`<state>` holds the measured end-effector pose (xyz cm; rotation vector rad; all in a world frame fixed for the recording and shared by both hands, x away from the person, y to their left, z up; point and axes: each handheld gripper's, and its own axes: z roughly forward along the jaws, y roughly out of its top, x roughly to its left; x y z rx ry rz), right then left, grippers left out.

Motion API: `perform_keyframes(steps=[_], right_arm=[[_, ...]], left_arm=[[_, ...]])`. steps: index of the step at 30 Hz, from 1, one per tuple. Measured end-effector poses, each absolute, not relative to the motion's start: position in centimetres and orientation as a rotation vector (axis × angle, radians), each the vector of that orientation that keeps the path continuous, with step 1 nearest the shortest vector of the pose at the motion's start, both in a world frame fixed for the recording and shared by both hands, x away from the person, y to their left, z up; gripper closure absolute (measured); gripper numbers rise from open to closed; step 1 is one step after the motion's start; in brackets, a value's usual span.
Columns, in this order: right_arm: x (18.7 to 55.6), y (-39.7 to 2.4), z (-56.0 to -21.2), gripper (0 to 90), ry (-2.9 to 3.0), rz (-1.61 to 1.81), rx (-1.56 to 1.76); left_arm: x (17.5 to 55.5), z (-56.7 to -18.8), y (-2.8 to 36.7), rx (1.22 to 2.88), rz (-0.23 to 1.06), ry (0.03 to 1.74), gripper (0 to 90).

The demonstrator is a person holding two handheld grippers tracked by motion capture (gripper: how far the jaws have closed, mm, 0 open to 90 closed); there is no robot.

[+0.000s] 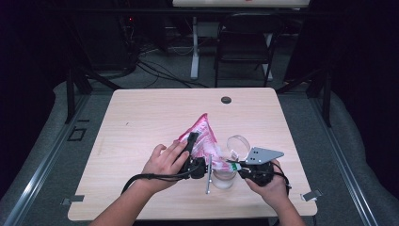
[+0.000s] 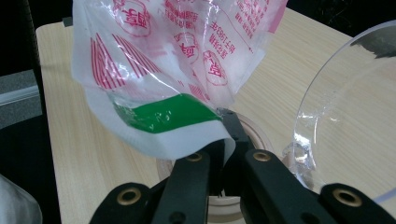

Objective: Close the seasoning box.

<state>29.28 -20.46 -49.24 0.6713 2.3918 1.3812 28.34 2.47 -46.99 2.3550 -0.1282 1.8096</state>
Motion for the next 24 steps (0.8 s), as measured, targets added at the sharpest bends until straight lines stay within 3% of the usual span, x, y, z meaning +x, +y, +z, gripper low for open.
perform_keyframes(steps=[24], right_arm=[[29.29,-20.54,-49.26,90.0,2.392,1.374,0.677]], left_arm=[[28.37,-46.98,2.36,2.331,1.815,-0.139,64.2]])
